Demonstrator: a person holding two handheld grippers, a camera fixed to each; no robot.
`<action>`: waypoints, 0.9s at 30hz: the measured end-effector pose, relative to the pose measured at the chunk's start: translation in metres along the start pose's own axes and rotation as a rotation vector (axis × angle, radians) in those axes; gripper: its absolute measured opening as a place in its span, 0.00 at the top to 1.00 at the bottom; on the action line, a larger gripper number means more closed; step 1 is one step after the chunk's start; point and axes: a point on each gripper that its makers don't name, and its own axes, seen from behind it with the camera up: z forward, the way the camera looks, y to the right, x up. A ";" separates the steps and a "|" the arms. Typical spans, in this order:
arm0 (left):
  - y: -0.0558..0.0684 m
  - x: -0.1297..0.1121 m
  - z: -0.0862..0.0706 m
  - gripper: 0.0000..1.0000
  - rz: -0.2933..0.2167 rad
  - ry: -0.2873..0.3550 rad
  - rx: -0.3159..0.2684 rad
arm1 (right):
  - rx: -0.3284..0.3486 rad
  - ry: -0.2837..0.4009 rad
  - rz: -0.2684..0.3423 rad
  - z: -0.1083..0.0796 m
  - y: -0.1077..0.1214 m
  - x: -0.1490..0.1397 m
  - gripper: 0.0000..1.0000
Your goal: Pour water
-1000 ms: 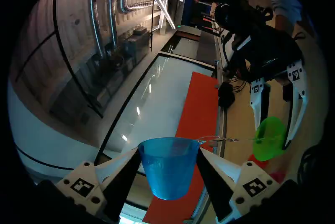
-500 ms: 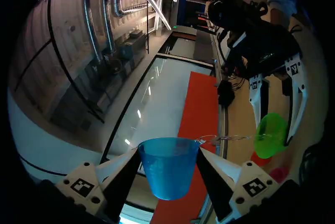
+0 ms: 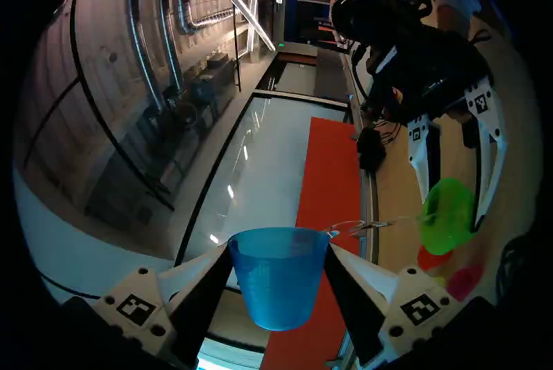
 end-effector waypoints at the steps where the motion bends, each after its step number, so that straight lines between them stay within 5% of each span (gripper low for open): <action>1: 0.000 0.000 0.000 0.13 0.005 0.000 0.000 | -0.001 0.001 0.000 0.000 0.000 0.000 0.12; 27: -0.001 0.006 0.004 0.13 0.109 0.018 -0.008 | -0.004 0.010 0.003 0.000 0.003 0.003 0.12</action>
